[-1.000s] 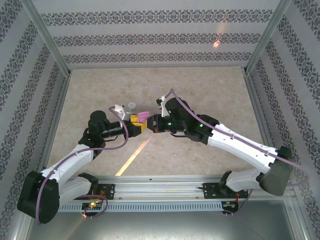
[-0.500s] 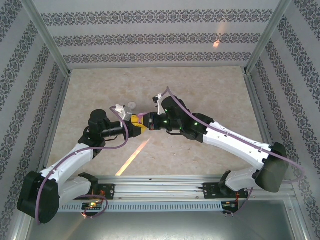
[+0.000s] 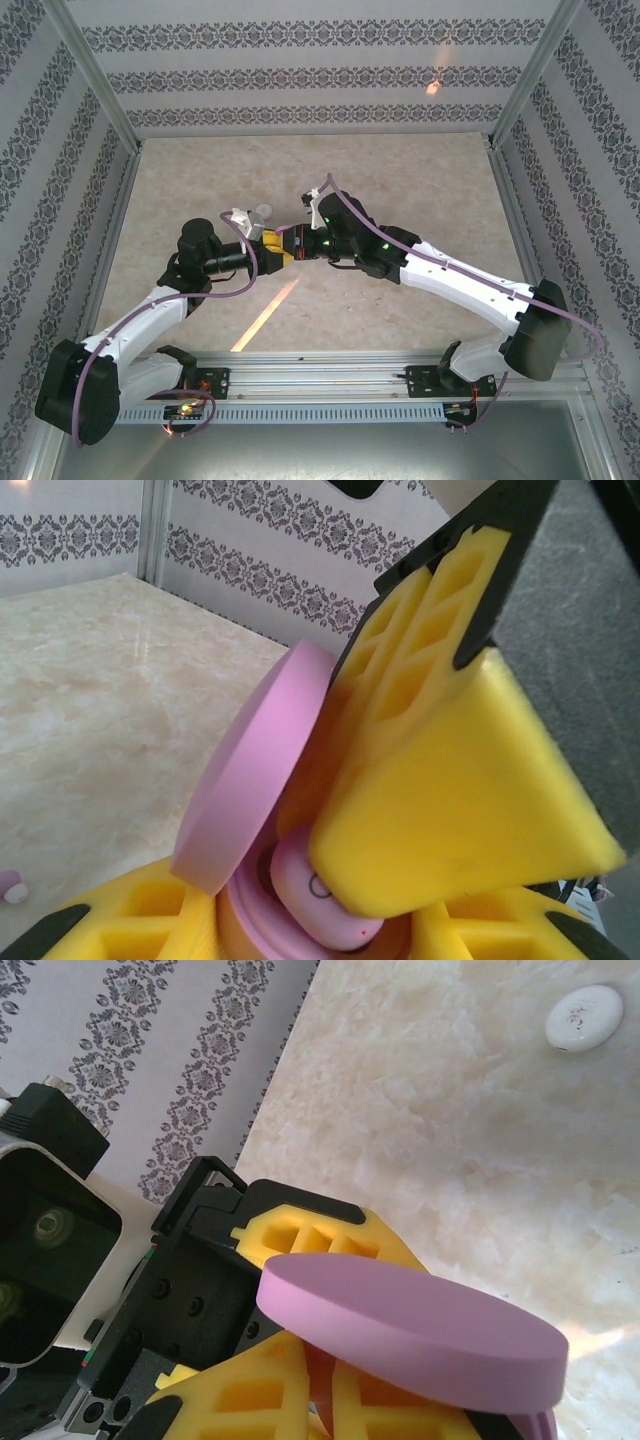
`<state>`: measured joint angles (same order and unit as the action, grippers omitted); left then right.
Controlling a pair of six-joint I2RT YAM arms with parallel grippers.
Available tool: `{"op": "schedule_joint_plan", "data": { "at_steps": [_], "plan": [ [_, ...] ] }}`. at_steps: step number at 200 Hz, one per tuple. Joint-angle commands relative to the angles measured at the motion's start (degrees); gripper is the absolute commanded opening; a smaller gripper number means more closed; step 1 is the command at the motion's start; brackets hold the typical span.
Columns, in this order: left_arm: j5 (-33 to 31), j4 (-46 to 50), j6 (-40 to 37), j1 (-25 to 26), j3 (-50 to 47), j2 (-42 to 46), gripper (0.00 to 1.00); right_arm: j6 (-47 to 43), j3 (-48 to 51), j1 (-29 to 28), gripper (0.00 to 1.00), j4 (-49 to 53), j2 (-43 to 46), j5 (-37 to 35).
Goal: Insert the wireless bluetooth earbuds into the charging case
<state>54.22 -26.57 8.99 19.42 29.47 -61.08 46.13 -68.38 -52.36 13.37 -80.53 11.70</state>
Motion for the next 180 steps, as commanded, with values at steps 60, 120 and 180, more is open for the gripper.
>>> {"op": "schedule_joint_plan", "data": {
  "at_steps": [60, 120, 180],
  "plan": [
    [1.3, -2.7, -0.8, 0.2, 1.6, -0.1, 0.15, -4.4, -1.7, -0.1, 0.24, 10.6, -0.6, -4.1],
    [1.4, -2.9, -0.9, 0.2, 1.5, 0.2, 0.15, -5.8, -6.9, -0.1, 0.36, 13.9, -2.3, -4.9],
    [1.4, -3.5, -0.5, 0.2, 0.9, 0.2, 0.15, -5.6, -9.1, -0.1, 0.37, 15.6, -1.2, -5.4]
  ]
}}
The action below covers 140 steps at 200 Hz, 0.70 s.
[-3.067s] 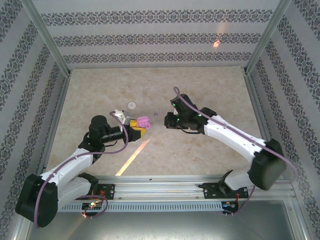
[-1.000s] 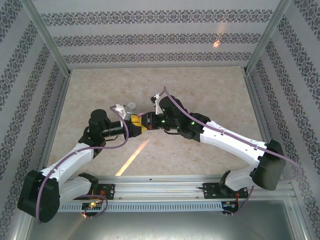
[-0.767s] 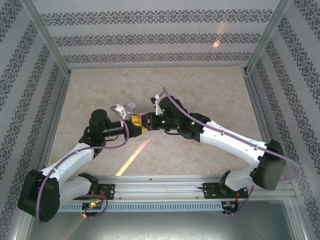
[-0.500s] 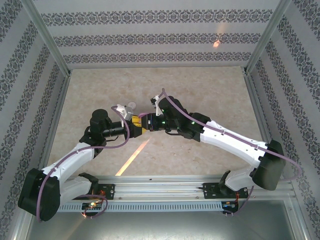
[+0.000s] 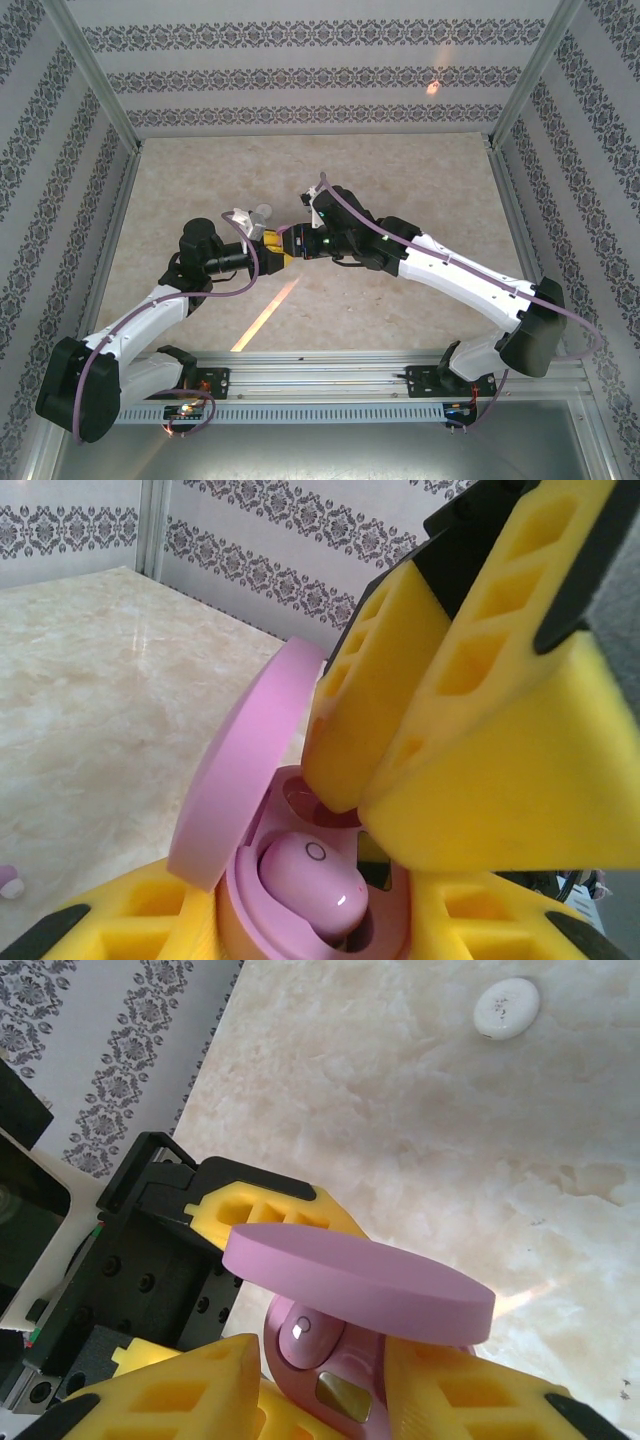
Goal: Insert the wireless bluetooth earbuds into the charging case
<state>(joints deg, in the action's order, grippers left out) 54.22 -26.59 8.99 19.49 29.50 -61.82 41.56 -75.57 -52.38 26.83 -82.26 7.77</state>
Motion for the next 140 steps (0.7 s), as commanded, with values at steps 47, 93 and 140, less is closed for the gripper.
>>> {"op": "schedule_joint_plan", "data": {
  "at_steps": [47, 93, 140],
  "plan": [
    [0.1, -2.6, -1.3, 0.1, 0.6, 0.6, 0.15, -1.2, -2.4, -0.1, 0.37, -1.9, 4.8, 3.3],
    [-0.3, -4.5, 0.9, -0.3, 0.4, -0.9, 0.15, -4.5, -5.1, 3.4, 0.37, 2.2, 8.5, 6.8],
    [0.0, -7.1, 3.1, -1.0, -0.3, -2.0, 0.15, -4.6, -4.1, 12.9, 0.38, 9.3, 8.5, 6.1]
  ]
}}
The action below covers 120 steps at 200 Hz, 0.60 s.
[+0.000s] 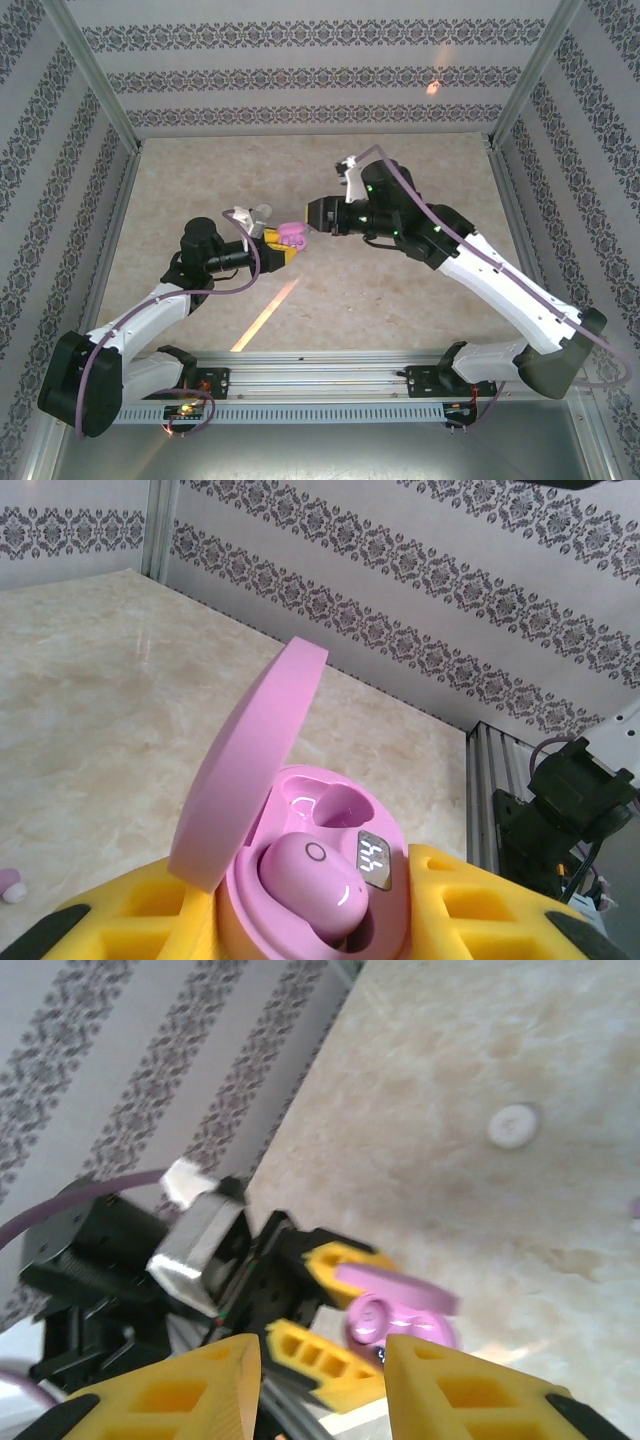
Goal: Insert the wireless bluetooth earbuds into the charging case
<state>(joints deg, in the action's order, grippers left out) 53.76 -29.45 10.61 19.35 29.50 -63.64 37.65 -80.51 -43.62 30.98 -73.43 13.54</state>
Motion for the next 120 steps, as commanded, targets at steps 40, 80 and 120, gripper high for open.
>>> {"op": "schedule_joint_plan", "data": {
  "at_steps": [40, 80, 120],
  "plan": [
    [0.3, -4.2, 1.3, -1.8, -0.6, -0.8, 0.15, -0.9, 3.2, 10.7, 0.36, 4.1, -9.0, 1.7],
    [0.5, -6.4, 1.0, -2.1, -0.4, -3.7, 0.15, -9.0, -3.8, 11.9, 0.36, 1.7, -25.9, 4.8],
    [0.1, -12.9, 4.0, -2.1, -1.9, -7.7, 0.15, -15.1, -16.7, 12.3, 0.39, 5.7, -42.4, 4.8]
  ]
}}
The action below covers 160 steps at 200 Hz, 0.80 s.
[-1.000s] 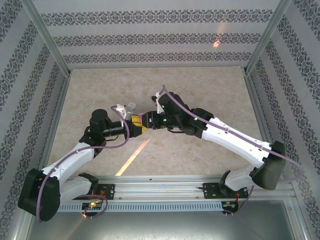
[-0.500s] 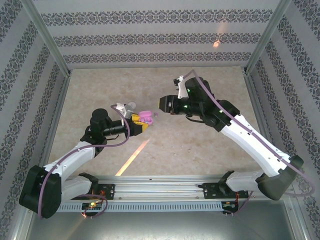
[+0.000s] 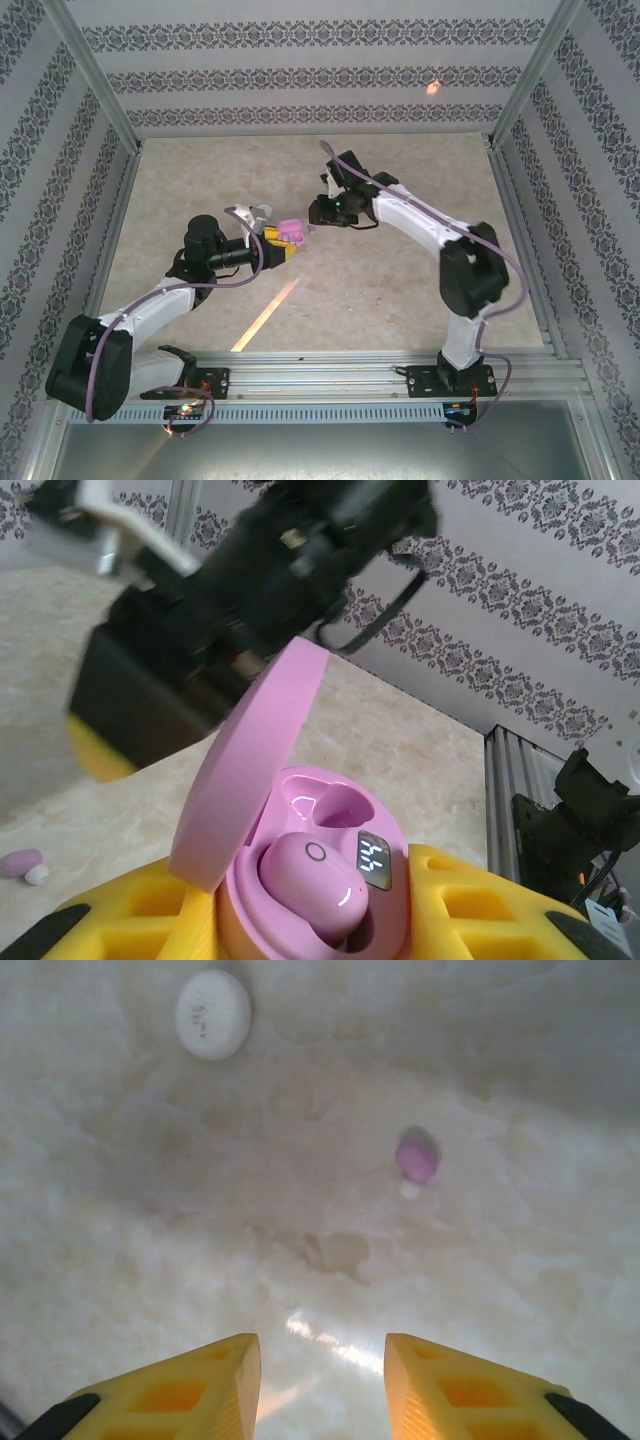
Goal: Insert the wireless bluetooth earbuds into the charging case
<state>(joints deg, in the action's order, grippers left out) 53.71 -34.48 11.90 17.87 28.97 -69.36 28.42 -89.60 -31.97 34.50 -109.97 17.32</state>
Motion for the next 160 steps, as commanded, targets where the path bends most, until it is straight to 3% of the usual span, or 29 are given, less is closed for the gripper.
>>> {"op": "schedule_joint_plan", "data": {
  "at_steps": [1, 63, 160],
  "plan": [
    [0.2, -8.1, 2.8, -0.6, -1.5, -2.1, 0.15, -5.9, -7.9, 0.7, 0.39, 2.2, -6.2, 1.0],
    [-1.2, -14.6, 4.4, -1.0, -3.8, -6.7, 0.15, -10.8, -21.0, 0.9, 0.42, 7.0, -19.2, -0.1],
    [-2.0, -7.9, 0.4, -2.7, -0.9, -7.8, 0.15, -18.7, -33.6, 1.1, 0.44, 16.2, -30.8, 1.7]
  ]
}}
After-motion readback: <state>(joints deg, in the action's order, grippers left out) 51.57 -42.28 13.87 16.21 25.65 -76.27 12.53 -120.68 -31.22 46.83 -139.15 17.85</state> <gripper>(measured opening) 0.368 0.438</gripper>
